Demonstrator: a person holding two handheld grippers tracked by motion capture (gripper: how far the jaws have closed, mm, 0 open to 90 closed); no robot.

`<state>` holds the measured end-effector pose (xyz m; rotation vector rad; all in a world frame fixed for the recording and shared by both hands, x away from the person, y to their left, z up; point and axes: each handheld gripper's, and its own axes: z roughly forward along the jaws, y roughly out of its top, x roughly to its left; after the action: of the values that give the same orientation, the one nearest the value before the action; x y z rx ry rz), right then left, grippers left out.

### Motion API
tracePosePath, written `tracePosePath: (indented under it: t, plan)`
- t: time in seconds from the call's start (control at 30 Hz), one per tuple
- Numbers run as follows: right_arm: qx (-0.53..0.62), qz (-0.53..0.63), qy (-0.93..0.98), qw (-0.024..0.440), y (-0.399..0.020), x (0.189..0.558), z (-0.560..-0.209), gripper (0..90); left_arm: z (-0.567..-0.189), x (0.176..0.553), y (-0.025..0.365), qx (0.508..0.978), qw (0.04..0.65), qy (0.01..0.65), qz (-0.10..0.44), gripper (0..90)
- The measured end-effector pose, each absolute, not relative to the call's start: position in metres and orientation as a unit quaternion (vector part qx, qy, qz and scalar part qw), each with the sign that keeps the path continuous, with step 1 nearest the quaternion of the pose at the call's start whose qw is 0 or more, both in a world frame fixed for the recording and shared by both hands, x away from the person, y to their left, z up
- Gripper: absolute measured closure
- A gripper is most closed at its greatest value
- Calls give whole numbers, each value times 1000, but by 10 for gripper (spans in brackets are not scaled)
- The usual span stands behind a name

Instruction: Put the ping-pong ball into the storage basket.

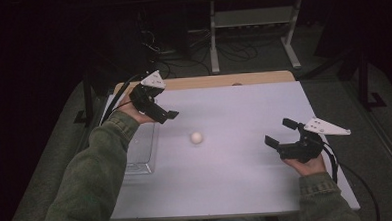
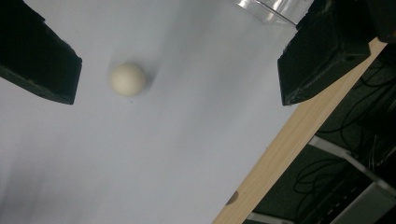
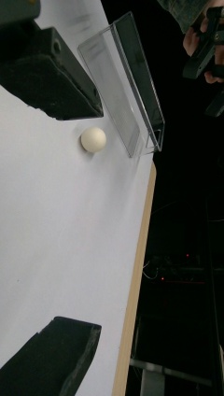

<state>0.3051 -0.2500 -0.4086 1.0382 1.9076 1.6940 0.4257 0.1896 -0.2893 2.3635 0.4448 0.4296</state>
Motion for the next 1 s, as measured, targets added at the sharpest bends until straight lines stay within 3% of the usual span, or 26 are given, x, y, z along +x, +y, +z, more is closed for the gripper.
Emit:
tracePosePath:
  t: [1.0]
  plan:
    - [368,601,684,189,-249,305,-410,0,-313,447,175,930,297,161,146,0]
